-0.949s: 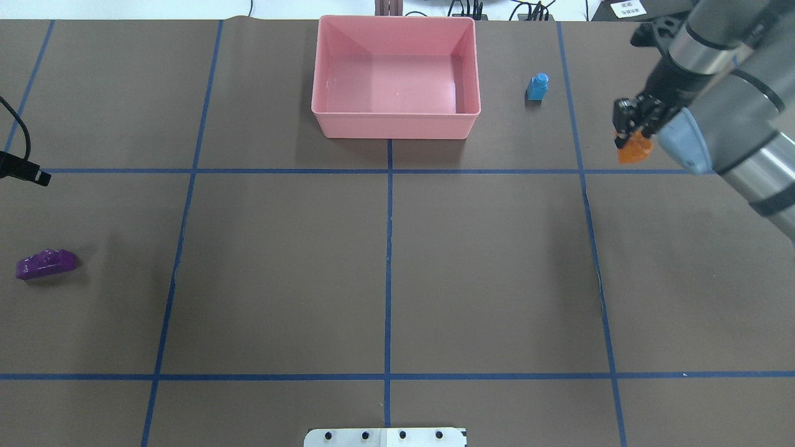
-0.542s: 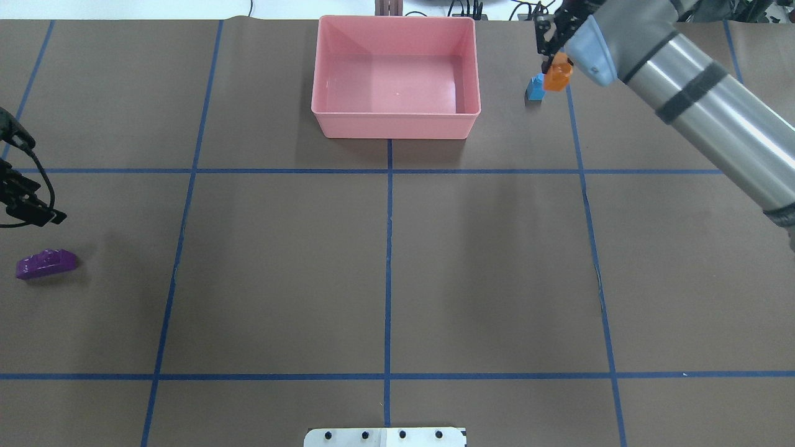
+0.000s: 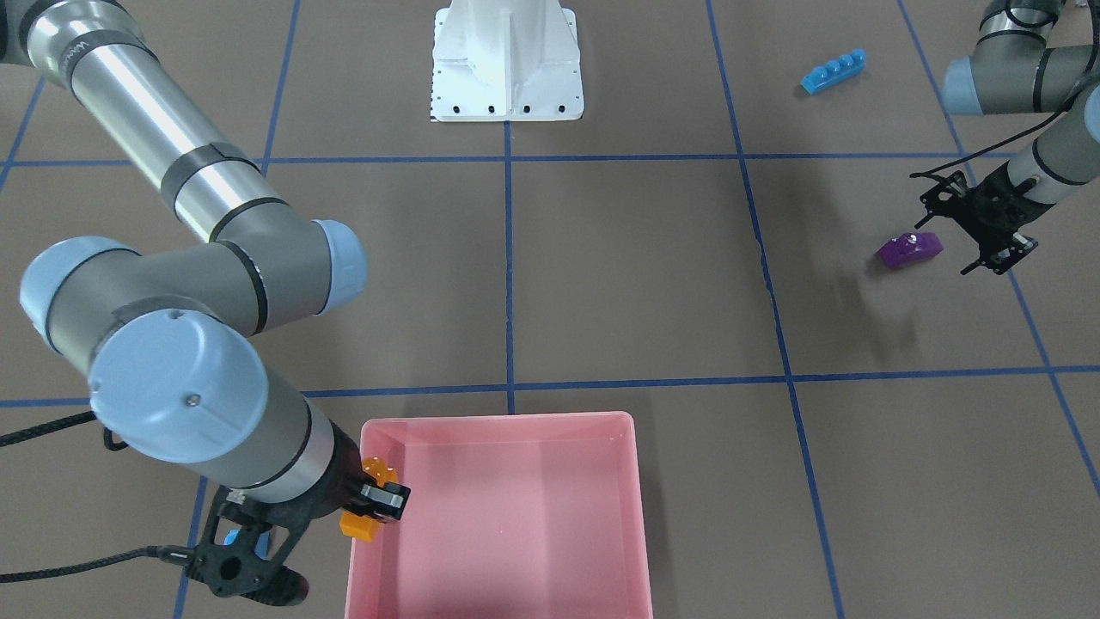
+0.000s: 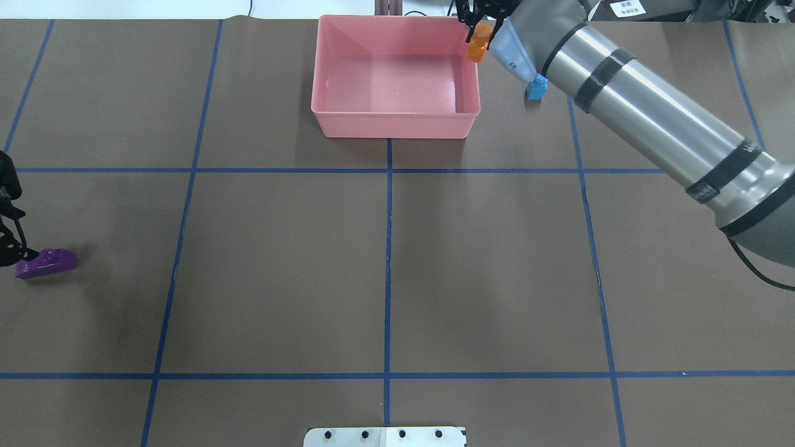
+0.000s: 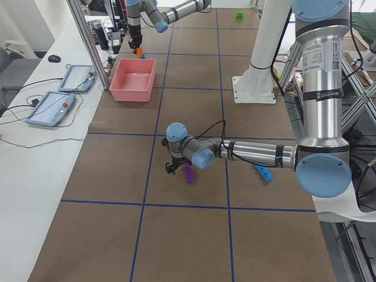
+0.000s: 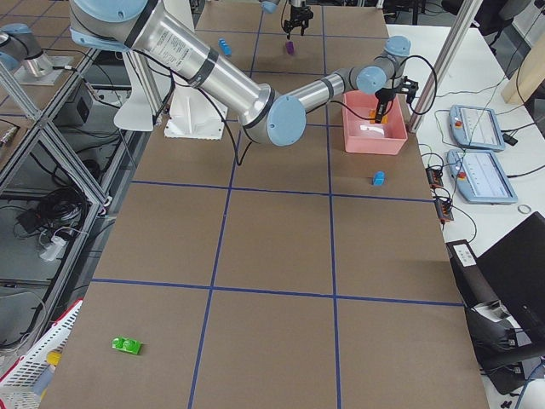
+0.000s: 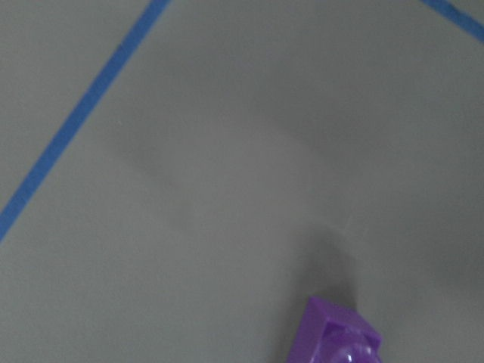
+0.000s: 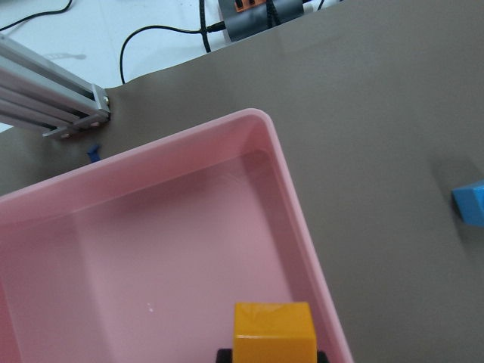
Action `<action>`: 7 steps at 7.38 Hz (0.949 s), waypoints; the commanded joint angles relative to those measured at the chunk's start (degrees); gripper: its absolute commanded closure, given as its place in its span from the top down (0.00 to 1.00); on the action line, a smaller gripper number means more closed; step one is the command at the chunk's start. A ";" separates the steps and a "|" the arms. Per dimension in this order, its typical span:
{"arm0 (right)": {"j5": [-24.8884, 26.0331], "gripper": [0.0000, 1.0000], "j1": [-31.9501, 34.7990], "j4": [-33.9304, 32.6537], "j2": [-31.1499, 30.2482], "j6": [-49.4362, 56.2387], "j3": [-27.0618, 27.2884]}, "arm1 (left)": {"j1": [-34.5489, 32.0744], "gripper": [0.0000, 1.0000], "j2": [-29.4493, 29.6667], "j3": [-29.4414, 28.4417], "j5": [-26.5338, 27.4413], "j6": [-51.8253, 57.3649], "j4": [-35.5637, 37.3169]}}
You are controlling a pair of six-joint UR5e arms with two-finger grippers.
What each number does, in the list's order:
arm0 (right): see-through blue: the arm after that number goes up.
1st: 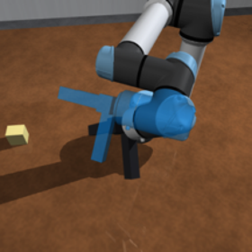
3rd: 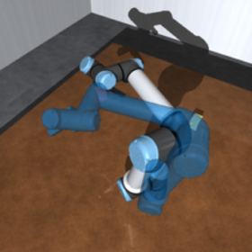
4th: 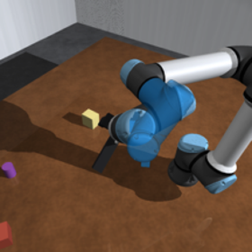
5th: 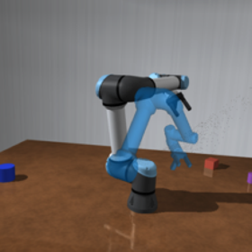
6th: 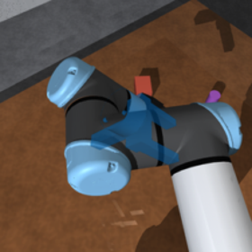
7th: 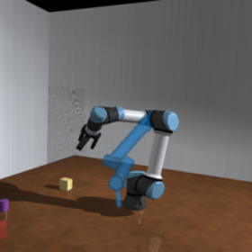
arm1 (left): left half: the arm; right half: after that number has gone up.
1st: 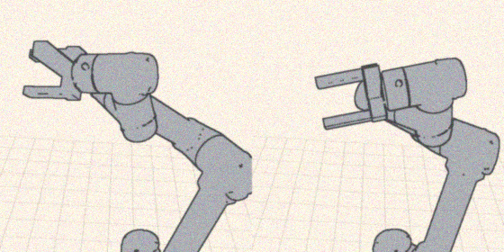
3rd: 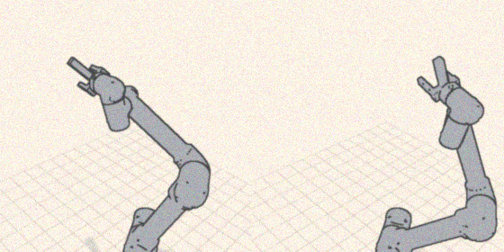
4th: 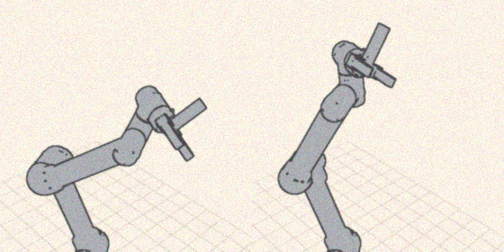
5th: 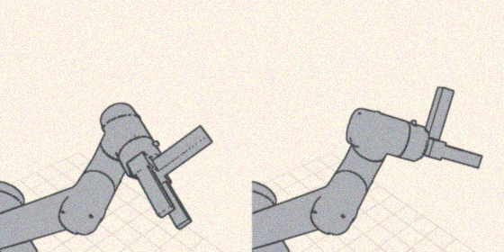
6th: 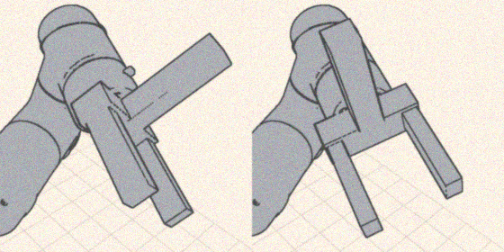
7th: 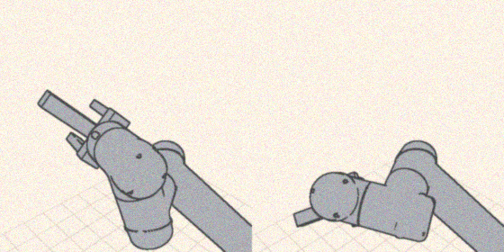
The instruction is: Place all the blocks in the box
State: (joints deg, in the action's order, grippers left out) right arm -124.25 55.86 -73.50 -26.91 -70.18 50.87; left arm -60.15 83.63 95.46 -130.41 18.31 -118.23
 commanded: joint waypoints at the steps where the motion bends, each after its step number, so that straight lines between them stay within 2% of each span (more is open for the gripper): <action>1: 5.38 0.00 -2.75 8.41 3.17 -6.42 -6.72 | 0.12 0.99 -0.48 -0.36 -0.11 0.33 0.02; 2: 6.72 0.00 -3.82 11.33 3.18 -8.02 -8.58 | 0.21 0.99 -0.48 -0.36 -0.11 -0.02 0.02; 3: 6.74 0.99 -4.70 11.53 3.18 -8.04 -8.68 | 0.29 0.99 -0.40 -0.45 -0.11 -0.02 -0.07; 6: 6.21 1.00 -4.88 11.62 3.09 -7.69 -8.34 | 3.53 0.99 -0.05 -0.54 0.33 -0.37 -0.07; 7: 3.69 1.00 -3.31 11.54 2.83 -6.91 -7.72 | 4.42 0.99 0.04 -0.97 0.42 -0.38 -0.07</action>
State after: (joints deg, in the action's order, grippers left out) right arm -118.50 51.30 -61.93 -23.85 -77.80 42.60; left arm -56.99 83.48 94.85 -130.16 17.97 -118.30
